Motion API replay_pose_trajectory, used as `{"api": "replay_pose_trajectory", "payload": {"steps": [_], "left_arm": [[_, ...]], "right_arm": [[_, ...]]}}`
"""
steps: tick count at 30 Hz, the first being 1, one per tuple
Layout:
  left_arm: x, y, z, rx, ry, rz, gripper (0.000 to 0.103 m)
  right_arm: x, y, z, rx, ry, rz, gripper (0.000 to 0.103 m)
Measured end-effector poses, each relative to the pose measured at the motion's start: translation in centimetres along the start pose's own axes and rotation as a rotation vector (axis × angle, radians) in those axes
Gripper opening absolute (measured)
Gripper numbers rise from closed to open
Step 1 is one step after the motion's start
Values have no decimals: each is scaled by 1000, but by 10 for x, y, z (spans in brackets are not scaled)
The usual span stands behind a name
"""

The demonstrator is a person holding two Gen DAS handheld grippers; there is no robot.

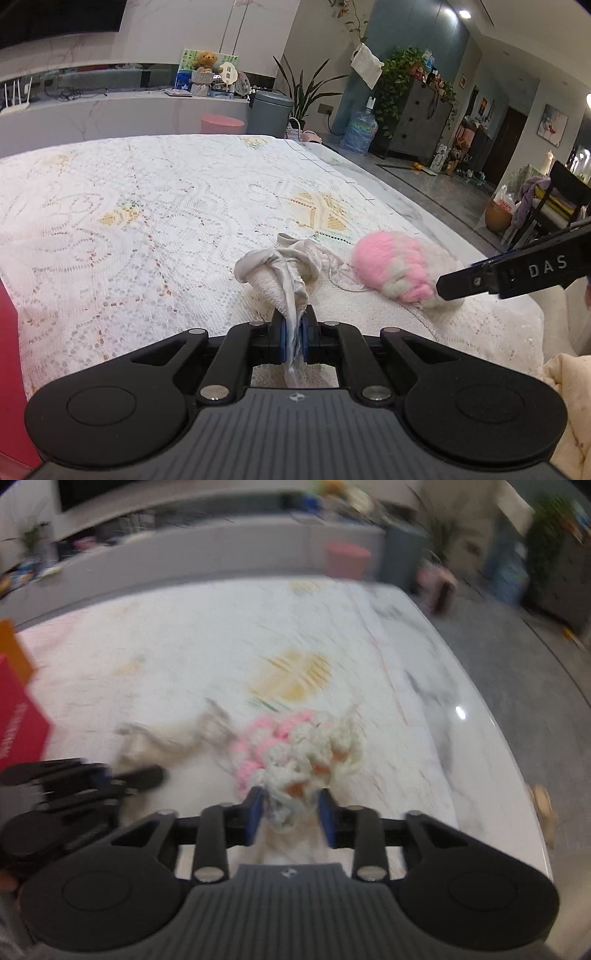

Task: Organize soft objects
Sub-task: 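Grasp the pink-and-white crochet ball with the right tool while the left tool holds the canvas bag, then carry the canvas bag and crochet ball over the orange box with both tools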

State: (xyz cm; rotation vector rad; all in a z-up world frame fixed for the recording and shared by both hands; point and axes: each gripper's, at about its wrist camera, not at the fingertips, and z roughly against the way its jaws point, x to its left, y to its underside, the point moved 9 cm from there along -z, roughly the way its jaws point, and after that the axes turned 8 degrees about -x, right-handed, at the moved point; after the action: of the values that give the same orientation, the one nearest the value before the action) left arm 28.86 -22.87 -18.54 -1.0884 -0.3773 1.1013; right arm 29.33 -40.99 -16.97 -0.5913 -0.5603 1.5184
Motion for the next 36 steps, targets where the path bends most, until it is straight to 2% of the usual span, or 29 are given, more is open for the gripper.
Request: {"api": "replay_pose_trajectory", "payload": {"steps": [1,2,3,4,8,11,17,21,23,24,27,29,33,36], "left_arm": [[-1,0,0,-1,-6,-10,9],[-3,0,0,-1,-10,-17,9],[-4,0,0,-1,-11,-18,9],[-3,0,0,-1,-11,-16,9],[-2,0,0,-1,-6,-6,9],[-2,-1,-1,-1,-5,-4,9],[0,-1,-1,-2,-5,0,9],[-2,-1,-1,-2,-7,-8,7],[-5,-2,0,-8,-18,-21,6],[-8,-3,0,-15,-31,-41,6],[-21,-6,0,-37,-73,-112,5],[-27,-7,1,-50,-86,-123,5],[-32,-12,1,-62,-125,-115,5],[-33,-26,5,-73,-138,-100,5]], "right_arm": [[-5,3,-2,11,25,-16,62],[-6,5,-1,10,38,-23,84],[-6,5,2,3,48,-30,93],[-6,3,2,-7,51,-36,98],[-7,-8,-15,-22,106,-117,100],[3,-3,-39,27,129,-128,100],[15,-12,-60,-22,162,-131,99],[15,-17,-55,-59,151,-122,84],[10,-16,-51,-66,164,-130,62],[7,-18,-48,-73,174,-142,57],[-2,-30,-31,-136,98,-256,55],[-5,-37,-17,-192,56,-301,55],[-8,-42,-5,-234,81,-256,55],[-20,-37,-4,-238,42,-321,55]]}}
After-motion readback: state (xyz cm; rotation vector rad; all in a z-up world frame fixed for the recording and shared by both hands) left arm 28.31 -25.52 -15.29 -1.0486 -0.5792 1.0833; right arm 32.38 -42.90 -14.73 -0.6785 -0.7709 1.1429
